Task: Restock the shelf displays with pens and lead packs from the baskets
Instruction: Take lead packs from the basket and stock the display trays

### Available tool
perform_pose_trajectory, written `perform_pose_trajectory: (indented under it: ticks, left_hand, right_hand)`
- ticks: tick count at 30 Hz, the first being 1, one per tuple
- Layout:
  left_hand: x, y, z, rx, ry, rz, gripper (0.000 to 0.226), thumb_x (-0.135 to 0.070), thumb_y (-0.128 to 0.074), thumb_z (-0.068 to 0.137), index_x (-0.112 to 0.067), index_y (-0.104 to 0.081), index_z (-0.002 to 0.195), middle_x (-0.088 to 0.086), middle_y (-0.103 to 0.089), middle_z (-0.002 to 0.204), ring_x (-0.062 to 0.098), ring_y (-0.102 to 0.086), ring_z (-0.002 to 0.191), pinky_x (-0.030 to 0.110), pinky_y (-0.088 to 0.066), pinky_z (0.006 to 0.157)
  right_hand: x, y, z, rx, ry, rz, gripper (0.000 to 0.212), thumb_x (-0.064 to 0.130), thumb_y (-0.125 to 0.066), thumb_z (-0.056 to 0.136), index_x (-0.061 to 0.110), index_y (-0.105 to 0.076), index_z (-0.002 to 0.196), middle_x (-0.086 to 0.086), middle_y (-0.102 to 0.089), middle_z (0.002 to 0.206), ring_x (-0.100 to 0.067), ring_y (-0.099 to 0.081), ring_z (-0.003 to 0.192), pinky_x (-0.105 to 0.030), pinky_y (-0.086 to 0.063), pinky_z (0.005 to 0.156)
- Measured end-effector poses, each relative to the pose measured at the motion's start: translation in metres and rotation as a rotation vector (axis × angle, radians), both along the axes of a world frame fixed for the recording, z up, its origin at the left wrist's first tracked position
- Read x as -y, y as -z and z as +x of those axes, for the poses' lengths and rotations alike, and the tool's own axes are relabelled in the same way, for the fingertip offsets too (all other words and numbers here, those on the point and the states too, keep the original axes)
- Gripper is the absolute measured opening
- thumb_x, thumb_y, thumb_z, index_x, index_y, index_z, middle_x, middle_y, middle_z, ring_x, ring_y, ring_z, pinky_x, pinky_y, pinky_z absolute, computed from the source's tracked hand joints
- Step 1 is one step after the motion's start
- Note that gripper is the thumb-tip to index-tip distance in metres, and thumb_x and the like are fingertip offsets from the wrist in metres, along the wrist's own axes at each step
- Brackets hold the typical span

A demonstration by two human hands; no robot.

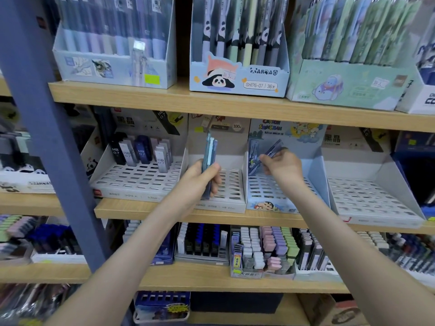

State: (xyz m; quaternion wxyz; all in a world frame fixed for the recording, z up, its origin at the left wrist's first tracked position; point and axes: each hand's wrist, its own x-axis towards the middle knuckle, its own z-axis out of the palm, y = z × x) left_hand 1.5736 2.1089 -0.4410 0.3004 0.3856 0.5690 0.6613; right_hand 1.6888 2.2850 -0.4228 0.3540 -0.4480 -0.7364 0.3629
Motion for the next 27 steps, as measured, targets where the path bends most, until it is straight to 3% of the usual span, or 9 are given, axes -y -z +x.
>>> perform_pose_trajectory:
  ticks: [2,5,8,10,17,21,27]
  left_hand:
    - [0.001,0.000,-0.001,0.013,0.020,0.026,0.007,-0.014,-0.046,0.101,-0.012,-0.050,0.095,-0.001,-0.057,0.072,0.010,-0.049,0.057,0.023,-0.040,0.054]
    - [0.002,0.001,-0.002,0.023,0.019,0.064,0.008,-0.012,-0.045,0.101,-0.014,-0.051,0.096,-0.001,-0.060,0.076,0.008,-0.053,0.058,0.022,-0.044,0.057]
    - [0.001,0.002,0.000,0.047,0.011,0.104,0.008,-0.015,-0.045,0.100,-0.013,-0.053,0.100,0.000,-0.064,0.080,0.007,-0.059,0.061,0.022,-0.049,0.062]
    - [0.001,0.003,0.001,0.065,0.010,0.129,0.011,-0.015,-0.043,0.101,-0.011,-0.053,0.103,0.001,-0.064,0.081,0.007,-0.061,0.062,0.021,-0.051,0.062]
    - [0.001,0.006,0.001,0.024,0.000,0.133,0.014,-0.019,-0.038,0.103,-0.014,-0.052,0.104,0.000,-0.067,0.084,0.008,-0.064,0.066,0.023,-0.053,0.064]
    - [-0.001,0.006,0.001,0.009,-0.015,0.127,0.013,-0.019,-0.038,0.103,-0.017,-0.051,0.104,0.001,-0.066,0.086,0.008,-0.065,0.067,0.022,-0.052,0.065]
    - [-0.003,0.007,0.004,0.004,-0.008,0.130,0.013,-0.018,-0.039,0.103,-0.018,-0.051,0.103,0.000,-0.066,0.086,0.008,-0.065,0.068,0.022,-0.053,0.067]
  right_hand:
    - [0.001,-0.003,-0.003,0.072,0.013,0.059,0.029,0.035,-0.063,0.090,0.008,-0.054,0.091,-0.012,-0.068,0.090,-0.025,-0.061,0.080,-0.028,-0.043,0.058]
    - [0.003,-0.006,-0.007,0.163,0.002,0.143,0.028,0.034,-0.060,0.092,0.008,-0.051,0.093,-0.007,-0.057,0.079,-0.020,-0.050,0.070,-0.025,-0.030,0.048]
    - [0.007,-0.007,-0.013,0.237,0.000,0.207,0.029,0.032,-0.058,0.094,0.006,-0.045,0.094,-0.001,-0.044,0.070,-0.023,-0.047,0.071,-0.030,-0.030,0.050]
    - [0.008,-0.008,-0.016,0.261,-0.005,0.226,0.029,0.030,-0.056,0.095,0.006,-0.041,0.094,-0.001,-0.041,0.069,-0.025,-0.047,0.074,-0.030,-0.035,0.059]
    - [0.013,-0.003,-0.018,0.286,-0.007,0.268,0.032,0.028,-0.053,0.097,0.001,-0.044,0.111,-0.015,-0.056,0.090,-0.031,-0.055,0.083,-0.033,-0.041,0.064]
    - [0.017,-0.001,-0.021,0.325,-0.030,0.287,0.033,0.027,-0.050,0.098,0.001,-0.042,0.118,-0.011,-0.053,0.093,-0.032,-0.056,0.088,-0.034,-0.041,0.066]
    - [0.013,0.002,-0.019,0.285,-0.025,0.276,0.030,0.030,-0.054,0.096,0.004,-0.043,0.107,-0.011,-0.053,0.089,-0.029,-0.053,0.084,-0.033,-0.037,0.065]
